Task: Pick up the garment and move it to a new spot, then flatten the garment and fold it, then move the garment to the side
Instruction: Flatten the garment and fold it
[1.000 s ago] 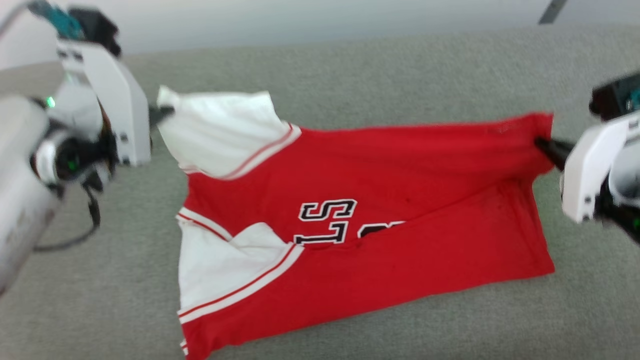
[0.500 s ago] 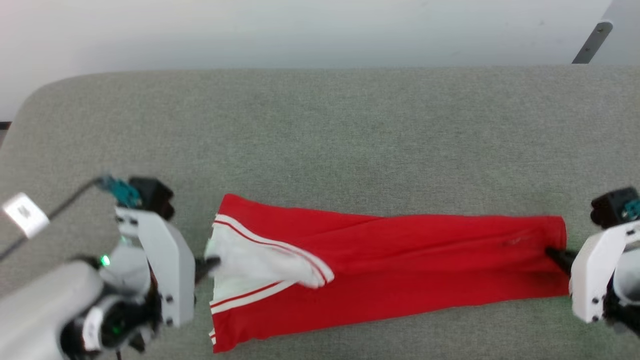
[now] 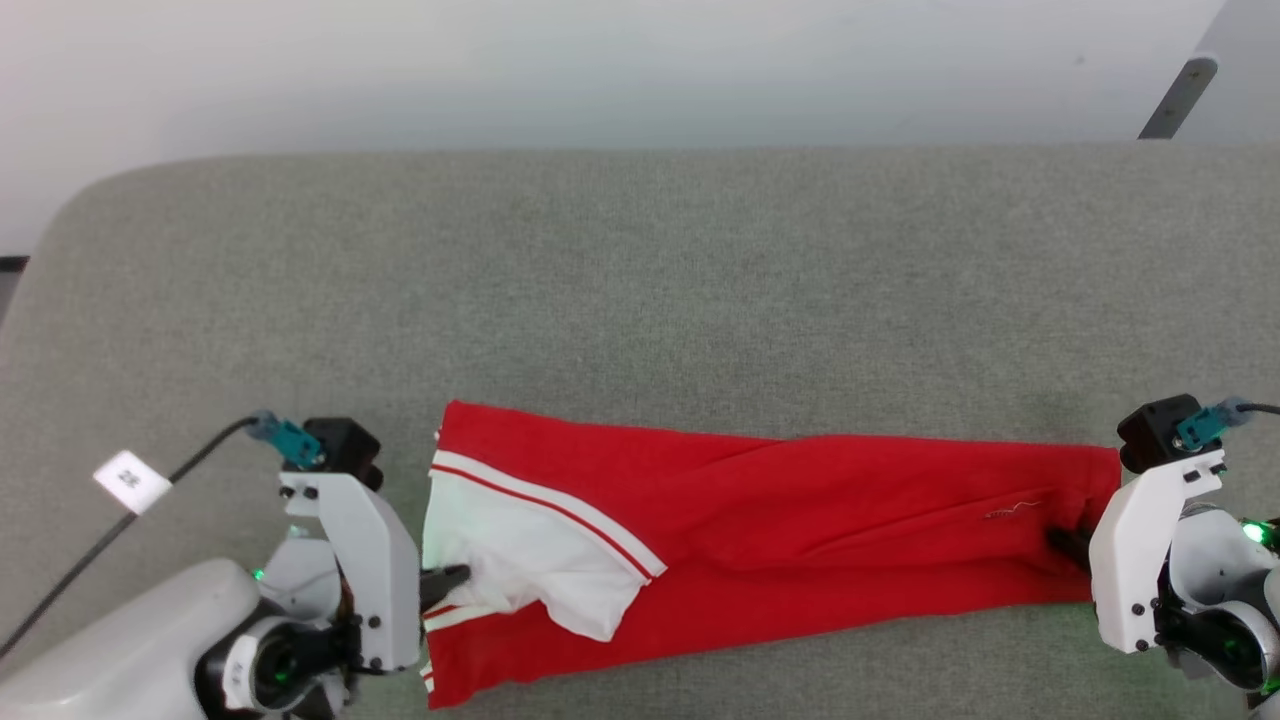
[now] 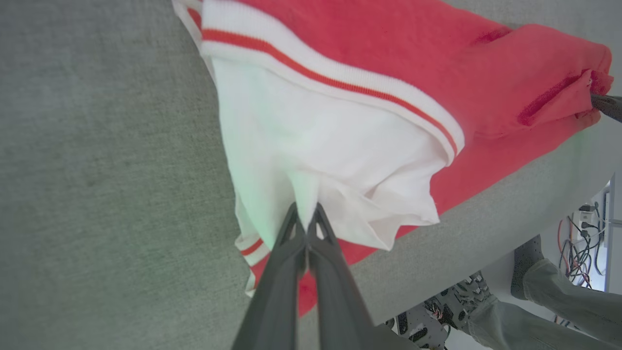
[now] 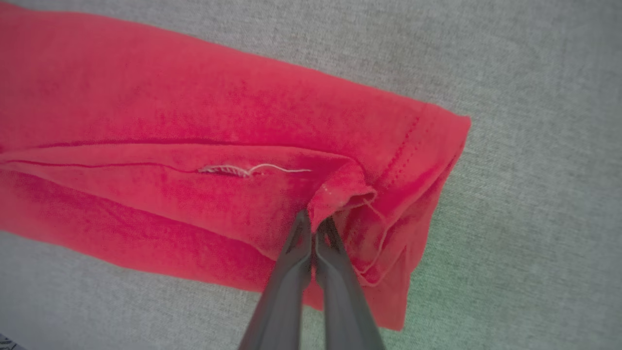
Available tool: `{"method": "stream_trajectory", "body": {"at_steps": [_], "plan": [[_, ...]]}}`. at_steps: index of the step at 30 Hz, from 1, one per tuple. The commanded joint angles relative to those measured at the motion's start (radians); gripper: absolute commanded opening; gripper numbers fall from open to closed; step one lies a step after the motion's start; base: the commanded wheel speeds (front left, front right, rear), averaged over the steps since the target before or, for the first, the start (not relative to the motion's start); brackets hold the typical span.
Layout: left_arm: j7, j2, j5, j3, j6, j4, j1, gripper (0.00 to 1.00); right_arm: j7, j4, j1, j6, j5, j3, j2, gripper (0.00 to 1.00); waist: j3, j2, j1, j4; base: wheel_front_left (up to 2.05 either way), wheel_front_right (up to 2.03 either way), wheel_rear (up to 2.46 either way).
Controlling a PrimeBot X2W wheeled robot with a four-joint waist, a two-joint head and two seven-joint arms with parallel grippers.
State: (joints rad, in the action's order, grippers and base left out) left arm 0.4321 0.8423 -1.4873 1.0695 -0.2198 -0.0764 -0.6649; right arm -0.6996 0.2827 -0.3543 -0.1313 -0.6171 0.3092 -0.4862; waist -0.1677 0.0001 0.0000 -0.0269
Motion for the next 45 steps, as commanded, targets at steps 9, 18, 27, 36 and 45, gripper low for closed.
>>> {"method": "stream_trajectory", "body": {"at_steps": [9, 18, 27, 36, 45], "plan": [[-0.069, 0.042, 0.027, -0.024, -0.018, 0.026, 0.022, 1.00, -0.060, -0.009, -0.023, 0.001, -0.041, -0.005, -0.023, 1.00, 0.112, -0.0001, 0.0000, -0.004, 0.00, 0.00, 0.00], [-0.392, 0.086, 0.117, -0.084, -0.030, 0.096, 0.140, 1.00, -0.114, 0.025, 0.041, 0.001, -0.016, -0.193, 0.045, 1.00, 0.183, -0.0001, 0.0000, -0.020, 0.00, 0.00, 0.00], [-0.692, 0.048, 0.234, -0.193, -0.038, 0.080, 0.286, 1.00, -0.160, 0.092, 0.052, 0.001, 0.093, -0.332, 0.095, 1.00, 0.185, -0.0001, 0.0000, -0.076, 0.00, 0.00, 0.00], [-0.695, -0.128, 0.526, -0.550, -0.003, 0.081, 0.500, 1.00, -0.188, 0.192, 0.013, 0.001, 0.156, -0.394, 0.109, 1.00, 0.159, -0.0001, 0.0000, -0.137, 0.00, 0.00, 0.00], [-0.696, -0.342, 0.741, -0.820, 0.123, 0.043, 0.666, 1.00, -0.173, 0.329, -0.014, 0.001, 0.172, -0.416, 0.139, 1.00, 0.119, -0.0001, 0.0000, -0.192, 0.00, 0.00, 0.00]]}}
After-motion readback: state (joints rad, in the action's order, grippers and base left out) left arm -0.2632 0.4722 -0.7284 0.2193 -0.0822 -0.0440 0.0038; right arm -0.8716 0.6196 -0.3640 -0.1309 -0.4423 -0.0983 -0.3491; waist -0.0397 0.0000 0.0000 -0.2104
